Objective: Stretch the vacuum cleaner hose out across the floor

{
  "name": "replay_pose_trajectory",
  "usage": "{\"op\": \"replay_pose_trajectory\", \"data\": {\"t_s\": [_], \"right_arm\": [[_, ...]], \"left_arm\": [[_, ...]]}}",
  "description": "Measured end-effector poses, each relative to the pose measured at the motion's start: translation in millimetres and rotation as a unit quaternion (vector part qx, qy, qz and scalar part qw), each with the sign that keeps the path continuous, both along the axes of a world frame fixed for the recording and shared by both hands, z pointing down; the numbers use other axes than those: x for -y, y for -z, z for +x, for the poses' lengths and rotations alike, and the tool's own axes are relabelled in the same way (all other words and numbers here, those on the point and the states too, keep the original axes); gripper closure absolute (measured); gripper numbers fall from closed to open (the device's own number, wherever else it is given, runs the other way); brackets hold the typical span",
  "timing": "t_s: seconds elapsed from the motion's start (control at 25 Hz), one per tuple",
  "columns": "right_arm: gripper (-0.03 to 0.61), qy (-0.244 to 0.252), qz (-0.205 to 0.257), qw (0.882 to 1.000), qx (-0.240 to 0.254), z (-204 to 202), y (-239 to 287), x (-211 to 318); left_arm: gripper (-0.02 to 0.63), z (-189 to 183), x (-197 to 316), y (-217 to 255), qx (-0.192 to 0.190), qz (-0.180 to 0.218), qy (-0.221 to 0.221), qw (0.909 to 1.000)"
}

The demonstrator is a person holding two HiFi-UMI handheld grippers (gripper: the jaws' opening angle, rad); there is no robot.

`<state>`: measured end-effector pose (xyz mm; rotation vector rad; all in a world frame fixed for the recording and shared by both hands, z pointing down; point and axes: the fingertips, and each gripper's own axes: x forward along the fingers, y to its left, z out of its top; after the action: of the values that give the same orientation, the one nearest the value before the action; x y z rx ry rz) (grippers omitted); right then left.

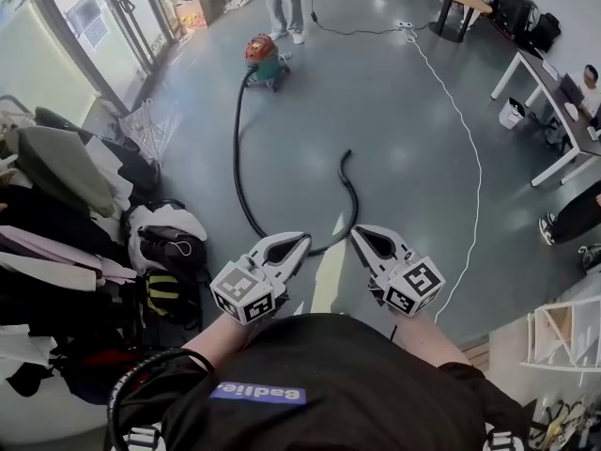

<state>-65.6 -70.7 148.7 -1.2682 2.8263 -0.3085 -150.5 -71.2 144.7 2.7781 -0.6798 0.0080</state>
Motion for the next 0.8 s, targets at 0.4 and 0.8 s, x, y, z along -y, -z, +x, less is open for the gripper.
{"op": "replay_pose_trajectory", "data": {"t_s": [0.4,0.8], "right_arm": [[0.575,-0.012,-0.016,1.000,0.001,71.6,-15.3,4.3],[0.575,-0.026,-0.043,0.998,-0.024,38.7,-31.7,99.6]], "left_arm": [[0.606,59.5,12.2,-4.6,-0.004,0.002,0.012,0.9999],[0.606,19.0,121.6,-30.5,-0.023,-0.024,0.014,0.9993]]}}
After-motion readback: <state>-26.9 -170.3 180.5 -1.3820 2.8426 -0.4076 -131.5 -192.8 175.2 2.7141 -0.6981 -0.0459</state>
